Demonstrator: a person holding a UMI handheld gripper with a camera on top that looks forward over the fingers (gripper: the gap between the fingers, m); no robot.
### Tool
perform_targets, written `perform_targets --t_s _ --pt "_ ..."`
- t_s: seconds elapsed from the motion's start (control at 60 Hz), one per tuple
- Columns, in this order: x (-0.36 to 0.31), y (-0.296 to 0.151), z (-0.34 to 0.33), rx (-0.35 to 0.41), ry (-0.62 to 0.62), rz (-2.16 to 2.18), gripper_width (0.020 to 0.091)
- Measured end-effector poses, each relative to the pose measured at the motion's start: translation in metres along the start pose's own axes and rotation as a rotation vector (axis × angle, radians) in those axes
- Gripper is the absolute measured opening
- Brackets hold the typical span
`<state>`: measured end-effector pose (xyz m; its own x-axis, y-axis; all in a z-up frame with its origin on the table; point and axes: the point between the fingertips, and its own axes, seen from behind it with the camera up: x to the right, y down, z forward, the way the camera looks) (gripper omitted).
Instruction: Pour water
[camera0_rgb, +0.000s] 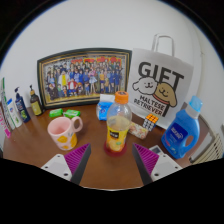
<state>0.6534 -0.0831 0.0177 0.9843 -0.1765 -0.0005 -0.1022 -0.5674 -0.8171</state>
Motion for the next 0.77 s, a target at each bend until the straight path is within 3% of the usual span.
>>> perform_targets --t_s 0.417,0.767 --pt "-0.073 0.023 -0.236 -0.009 -0.025 -0.041 0.0853" --pt "-0.087 0.046 -0.286 0.0 0.003 -0.052 0.0856"
